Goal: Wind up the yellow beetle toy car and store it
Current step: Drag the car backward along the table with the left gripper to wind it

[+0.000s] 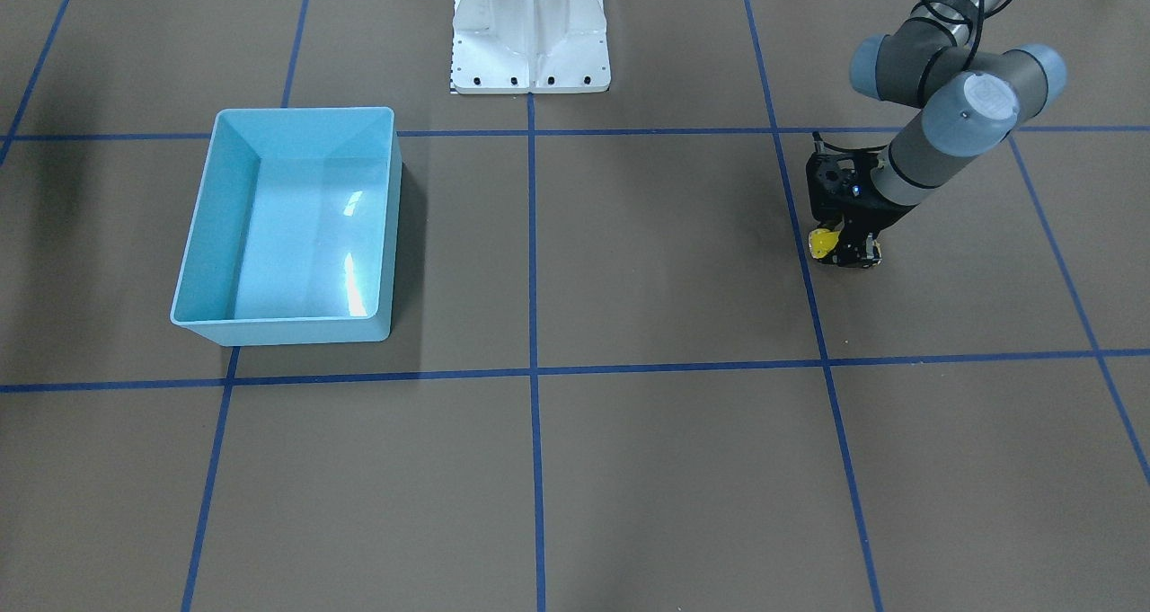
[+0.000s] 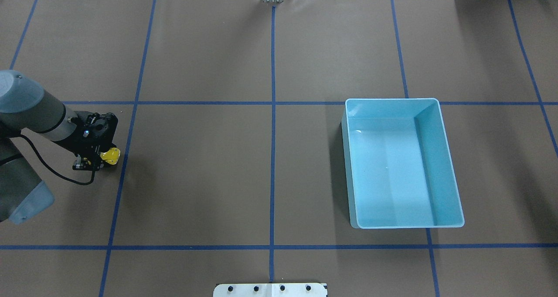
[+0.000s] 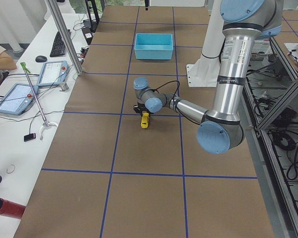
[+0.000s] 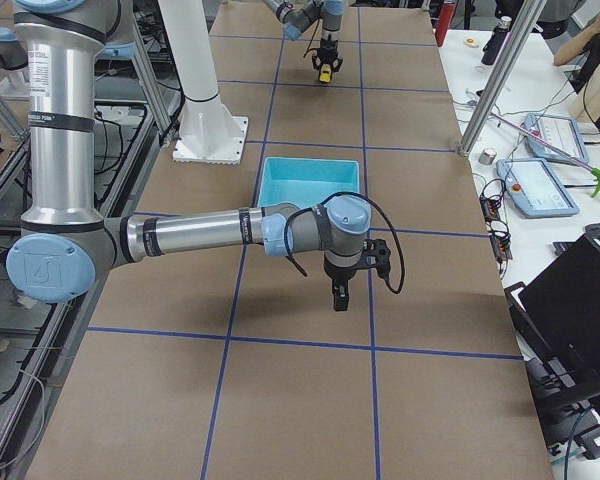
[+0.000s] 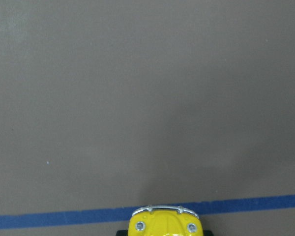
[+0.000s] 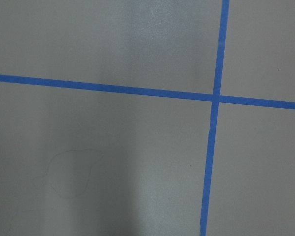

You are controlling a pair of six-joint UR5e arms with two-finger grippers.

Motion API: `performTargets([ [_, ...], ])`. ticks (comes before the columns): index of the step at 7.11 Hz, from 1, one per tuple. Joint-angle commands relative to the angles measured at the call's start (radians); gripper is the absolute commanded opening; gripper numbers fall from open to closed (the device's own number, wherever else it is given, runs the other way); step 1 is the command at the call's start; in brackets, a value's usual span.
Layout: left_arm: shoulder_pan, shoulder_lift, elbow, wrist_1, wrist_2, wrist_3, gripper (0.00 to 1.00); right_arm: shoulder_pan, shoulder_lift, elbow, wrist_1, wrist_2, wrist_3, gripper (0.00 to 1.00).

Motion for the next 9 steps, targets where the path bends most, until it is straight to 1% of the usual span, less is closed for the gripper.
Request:
performTargets([
  [1, -0.011, 0.024, 0.0, -0.01, -0.014, 0.019, 0.02, 0.0, 0.0, -0.002, 0.0, 0.0, 0.0, 1.0],
  [5, -0.04, 0.049, 0.001, -0.013, -0.022, 0.08, 0.02, 0.0, 0.0, -0.002, 0.0, 0.0, 0.0, 1.0],
  [6, -0.051, 0.07, 0.001, -0.013, -0.025, 0.109, 0.02, 0.0, 0.0, 0.0, 0.0, 0.0, 0.0, 1.0],
  [9, -0.054, 0.095, 0.0, -0.016, -0.028, 0.14, 0.02, 0.0, 0.0, -0.002, 0.0, 0.0, 0.0, 1.0],
])
